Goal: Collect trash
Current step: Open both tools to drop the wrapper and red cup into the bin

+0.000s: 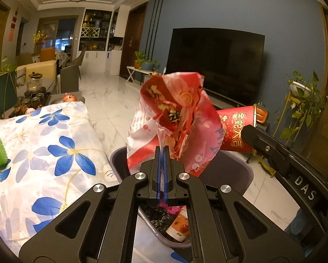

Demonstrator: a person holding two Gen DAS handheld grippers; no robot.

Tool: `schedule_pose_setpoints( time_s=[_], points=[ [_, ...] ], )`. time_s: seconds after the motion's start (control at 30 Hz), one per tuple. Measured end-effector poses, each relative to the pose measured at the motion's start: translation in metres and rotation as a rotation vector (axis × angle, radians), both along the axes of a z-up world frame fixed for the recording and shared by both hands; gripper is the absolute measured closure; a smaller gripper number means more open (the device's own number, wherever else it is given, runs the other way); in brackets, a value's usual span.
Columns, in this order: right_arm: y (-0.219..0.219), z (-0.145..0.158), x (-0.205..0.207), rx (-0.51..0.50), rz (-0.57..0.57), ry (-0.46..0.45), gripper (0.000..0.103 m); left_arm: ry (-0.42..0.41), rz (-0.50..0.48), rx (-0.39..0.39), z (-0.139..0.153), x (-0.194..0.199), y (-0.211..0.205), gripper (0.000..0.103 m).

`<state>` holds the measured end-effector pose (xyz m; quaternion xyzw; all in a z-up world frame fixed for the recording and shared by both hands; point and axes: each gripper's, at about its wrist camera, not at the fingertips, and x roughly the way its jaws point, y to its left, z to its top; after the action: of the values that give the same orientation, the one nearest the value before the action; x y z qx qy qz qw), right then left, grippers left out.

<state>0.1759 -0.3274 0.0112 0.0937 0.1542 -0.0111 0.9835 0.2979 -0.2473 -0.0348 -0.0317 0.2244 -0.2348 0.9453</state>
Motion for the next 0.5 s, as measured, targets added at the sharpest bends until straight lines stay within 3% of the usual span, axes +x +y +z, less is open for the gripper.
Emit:
schedule_pose_setpoints(
  time_s=[0.1, 0.27, 0.33, 0.5],
  points=[
    [-0.002, -0.001, 0.003, 0.013, -0.003, 0.008, 0.087, 0.012, -0.011, -0.005, -0.002, 0.002, 0.001, 0.096],
    [-0.008, -0.004, -0.003, 0.027, -0.028, 0.01, 0.078, 0.019, 0.007, -0.021, -0.006, 0.003, 0.008, 0.057],
    [-0.009, -0.005, -0.006, 0.026, -0.038, 0.014, 0.076, 0.024, 0.017, -0.034, -0.006, 0.004, 0.012, 0.053],
    [-0.01, -0.005, -0.014, 0.038, -0.059, 0.016, 0.055, 0.037, 0.064, -0.057, -0.008, 0.001, 0.027, 0.035]
  ],
)
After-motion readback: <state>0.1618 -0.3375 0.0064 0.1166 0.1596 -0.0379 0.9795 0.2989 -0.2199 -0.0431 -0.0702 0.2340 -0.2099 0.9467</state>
